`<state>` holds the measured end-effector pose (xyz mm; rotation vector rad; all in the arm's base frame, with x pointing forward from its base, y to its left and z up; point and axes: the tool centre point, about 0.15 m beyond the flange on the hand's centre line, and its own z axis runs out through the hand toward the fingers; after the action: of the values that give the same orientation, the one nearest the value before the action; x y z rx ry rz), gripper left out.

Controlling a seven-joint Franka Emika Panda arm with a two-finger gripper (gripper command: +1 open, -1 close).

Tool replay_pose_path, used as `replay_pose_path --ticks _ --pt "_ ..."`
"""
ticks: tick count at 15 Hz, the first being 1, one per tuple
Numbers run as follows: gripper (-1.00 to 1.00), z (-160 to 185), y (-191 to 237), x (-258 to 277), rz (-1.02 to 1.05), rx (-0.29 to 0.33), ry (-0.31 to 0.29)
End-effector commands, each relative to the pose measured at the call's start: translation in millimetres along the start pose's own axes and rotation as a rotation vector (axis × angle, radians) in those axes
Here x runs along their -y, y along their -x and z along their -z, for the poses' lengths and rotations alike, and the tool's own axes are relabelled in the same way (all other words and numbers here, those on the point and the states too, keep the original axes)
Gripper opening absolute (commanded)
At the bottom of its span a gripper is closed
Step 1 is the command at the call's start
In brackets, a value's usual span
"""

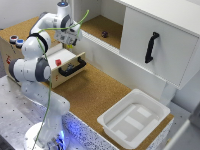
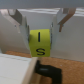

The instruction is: Put the yellow block on the table

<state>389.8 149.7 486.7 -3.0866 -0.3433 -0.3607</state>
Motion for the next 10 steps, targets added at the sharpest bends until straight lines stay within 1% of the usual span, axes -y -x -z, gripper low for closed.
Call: replay_pose_path --ticks 1,2,3,4,5,6,7,8,10 --pt "-1.0 -17 28 -79 -0.104 -0.011 -0.021" --pt "-1.0 -27 36 -89 -0.144 0.009 -0.003" --pt "-1.0 -35 44 -101 -0.171 0.018 0.001" --pt "-1.0 -45 51 -111 -0.181 0.047 0.011" --pt "-1.0 -54 58 -120 -0.162 0.037 -0.001" --pt "-1.0 -67 66 -128 -0.122 0.05 -0.008" --pt "-1.0 -89 76 -143 -0.102 0.077 -0.022" --pt "-1.0 -103 83 -156 -0.098 0.085 -0.011" --pt "-1.0 -131 91 -187 -0.139 0.081 -0.001"
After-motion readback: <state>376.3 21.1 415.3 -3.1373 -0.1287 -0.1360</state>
